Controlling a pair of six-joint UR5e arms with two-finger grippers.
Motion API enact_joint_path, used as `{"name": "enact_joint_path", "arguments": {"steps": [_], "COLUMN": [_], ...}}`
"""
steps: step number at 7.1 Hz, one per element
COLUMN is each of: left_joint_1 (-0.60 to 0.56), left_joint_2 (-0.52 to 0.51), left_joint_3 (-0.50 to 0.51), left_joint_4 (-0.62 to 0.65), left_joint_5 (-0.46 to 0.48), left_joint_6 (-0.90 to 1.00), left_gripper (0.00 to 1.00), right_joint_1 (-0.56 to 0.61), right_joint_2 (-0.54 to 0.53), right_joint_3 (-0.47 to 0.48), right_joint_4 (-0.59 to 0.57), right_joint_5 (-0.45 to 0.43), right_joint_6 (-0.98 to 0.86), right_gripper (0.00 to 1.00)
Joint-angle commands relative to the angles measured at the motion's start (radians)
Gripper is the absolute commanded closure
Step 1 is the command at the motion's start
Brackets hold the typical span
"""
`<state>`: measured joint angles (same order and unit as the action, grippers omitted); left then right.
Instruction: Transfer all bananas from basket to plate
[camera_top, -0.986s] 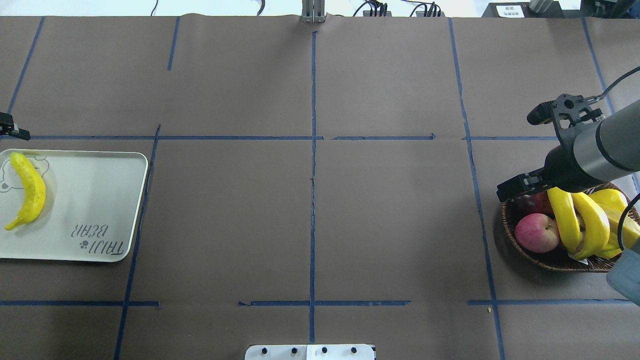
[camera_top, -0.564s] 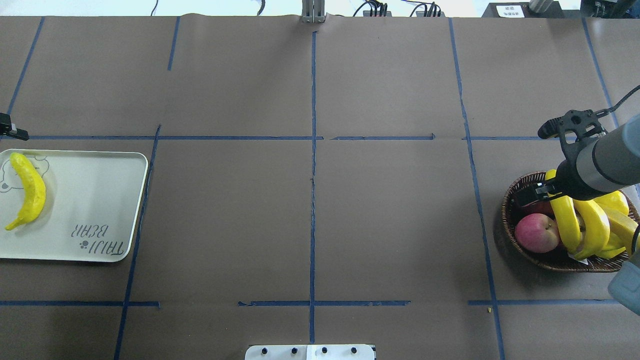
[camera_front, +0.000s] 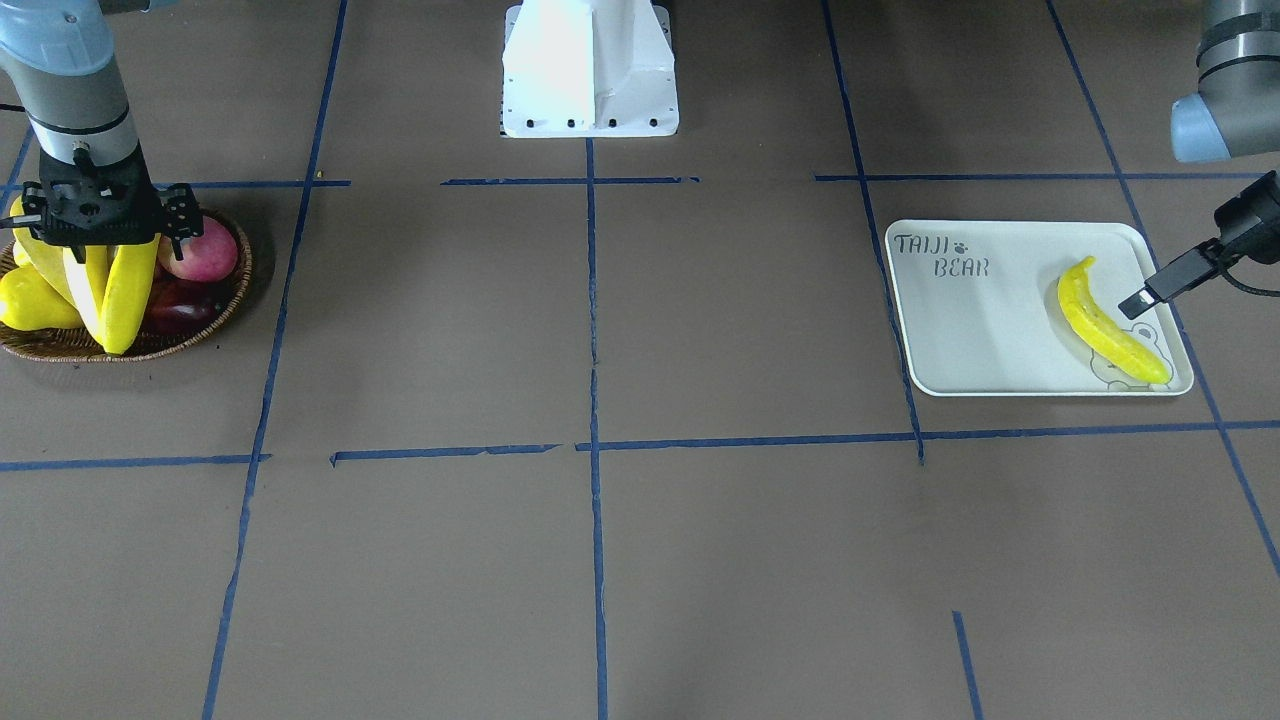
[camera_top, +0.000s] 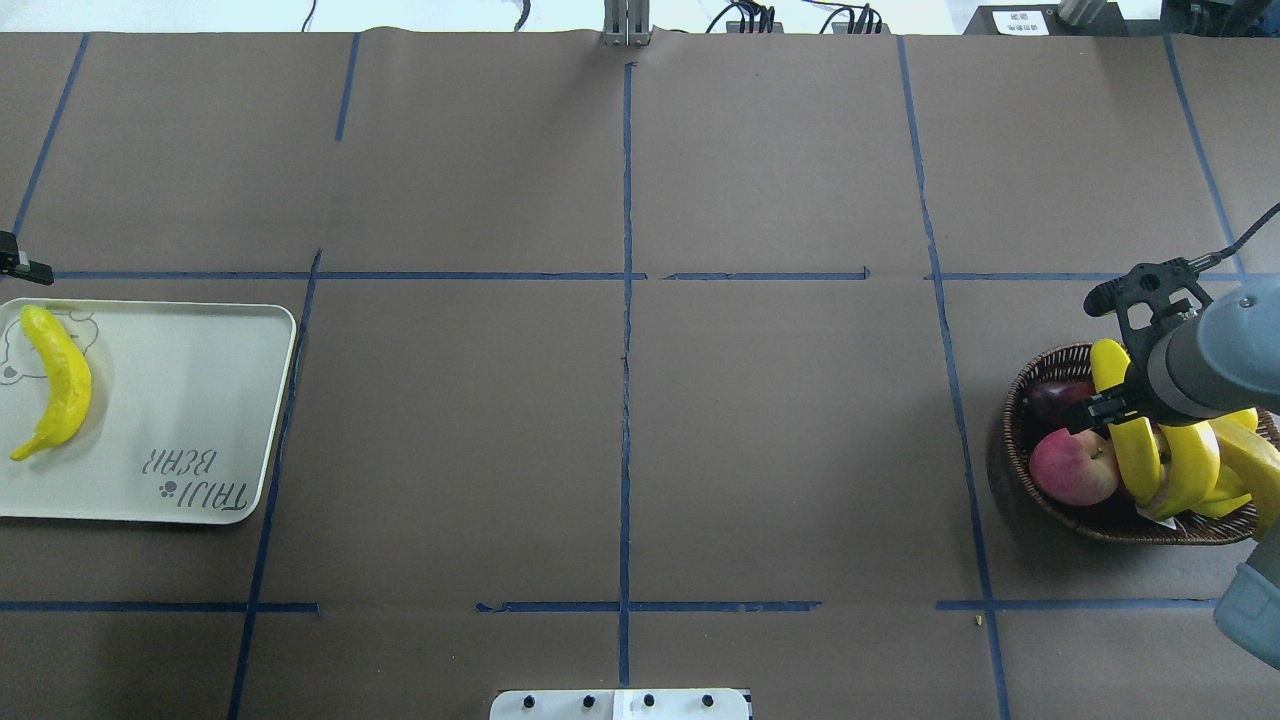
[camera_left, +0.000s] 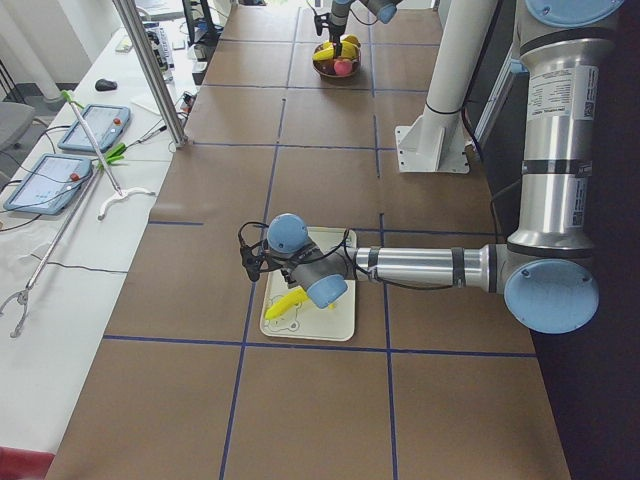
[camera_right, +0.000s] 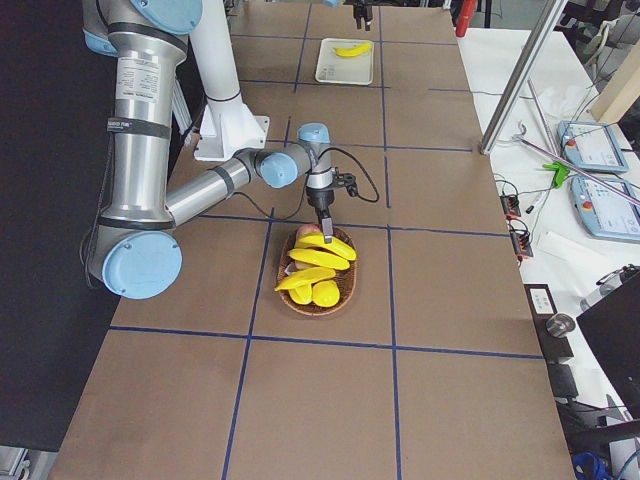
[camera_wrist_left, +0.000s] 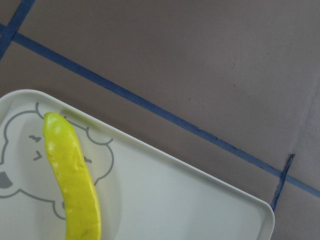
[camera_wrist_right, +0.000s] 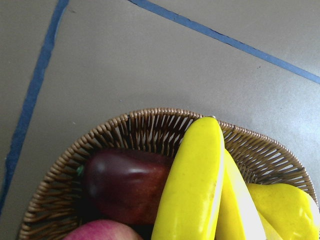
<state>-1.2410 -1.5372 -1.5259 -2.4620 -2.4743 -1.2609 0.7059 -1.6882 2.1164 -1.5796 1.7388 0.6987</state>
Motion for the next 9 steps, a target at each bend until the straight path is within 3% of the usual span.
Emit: {"name": "enact_joint_path", "arguments": {"steps": [1, 3, 7, 8, 9], "left_joint_1": [0.0, 0.0, 0.002, 0.002, 0.002], "left_joint_2": [0.003, 0.003, 0.028, 0.028, 0.028], "left_joint_3": [-0.002, -0.008, -0.031, -0.031, -0.03], "left_joint_4": [0.0, 0.0, 0.0, 0.0, 0.0], "left_joint_5": [0.0, 0.0, 0.0, 0.0, 0.0], "left_joint_6": [0.0, -0.002, -0.003, -0.003, -0.003], "left_gripper": [0.0, 0.0, 0.0, 0.0, 0.0], "right_joint_1": [-0.006, -0.017, -0.031, -0.032, -0.032], "right_joint_2": [0.001, 0.004, -0.002, -0.002, -0.002], "right_joint_3": [-0.016, -0.015, -0.015, -0.015, -0.015], "right_joint_4": [0.0, 0.0, 0.0, -0.002, -0.007], "right_joint_5": [-0.027, -0.025, -0.025, -0.025, -0.027], "right_joint_6": [-0.002, -0.004, -0.004, -0.004, -0.004], "right_gripper": [0.25, 0.39, 0.39, 0.45, 0.57]}}
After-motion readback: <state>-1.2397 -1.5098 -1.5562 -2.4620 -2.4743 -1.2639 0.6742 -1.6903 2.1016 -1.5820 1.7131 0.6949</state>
